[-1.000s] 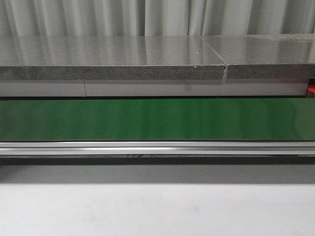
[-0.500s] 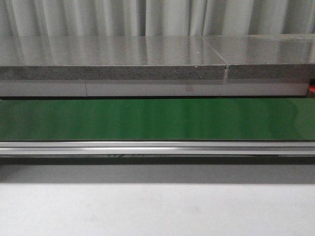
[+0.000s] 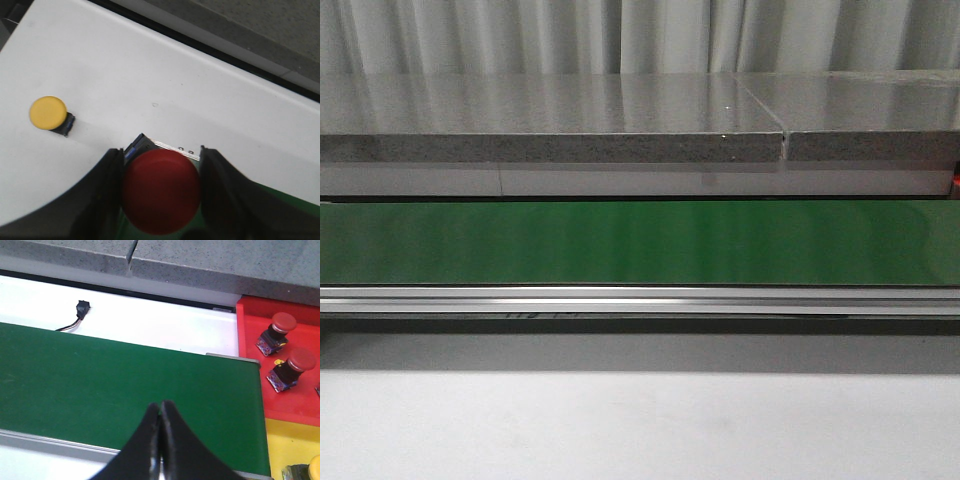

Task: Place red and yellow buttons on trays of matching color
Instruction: 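Lower the left gripper and grasp the red push-button, then set the red button on the belt start and open the left gripper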

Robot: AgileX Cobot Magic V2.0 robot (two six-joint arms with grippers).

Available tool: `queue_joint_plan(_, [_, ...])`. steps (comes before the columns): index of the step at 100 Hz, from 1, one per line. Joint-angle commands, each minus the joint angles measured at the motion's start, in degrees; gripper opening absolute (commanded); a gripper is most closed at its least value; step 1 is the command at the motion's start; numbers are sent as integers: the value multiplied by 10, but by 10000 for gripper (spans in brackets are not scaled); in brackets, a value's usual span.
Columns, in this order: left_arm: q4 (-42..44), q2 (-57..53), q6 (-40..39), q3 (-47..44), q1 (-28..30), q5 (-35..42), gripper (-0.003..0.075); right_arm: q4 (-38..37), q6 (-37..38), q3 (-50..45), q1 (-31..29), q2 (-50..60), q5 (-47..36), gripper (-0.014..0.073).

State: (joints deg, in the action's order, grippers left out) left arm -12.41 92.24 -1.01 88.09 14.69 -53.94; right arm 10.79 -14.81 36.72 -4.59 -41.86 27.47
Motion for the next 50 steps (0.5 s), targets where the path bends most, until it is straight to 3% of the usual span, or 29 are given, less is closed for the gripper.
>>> queue_joint_plan(1, [-12,-31,4,-3,-19,19,42,4,-7,15,0,4,-42,-68])
queue_joint_plan(50, [-12,-29,13,-139,-83,66,43,4,-7,15,0,4,-42,-68])
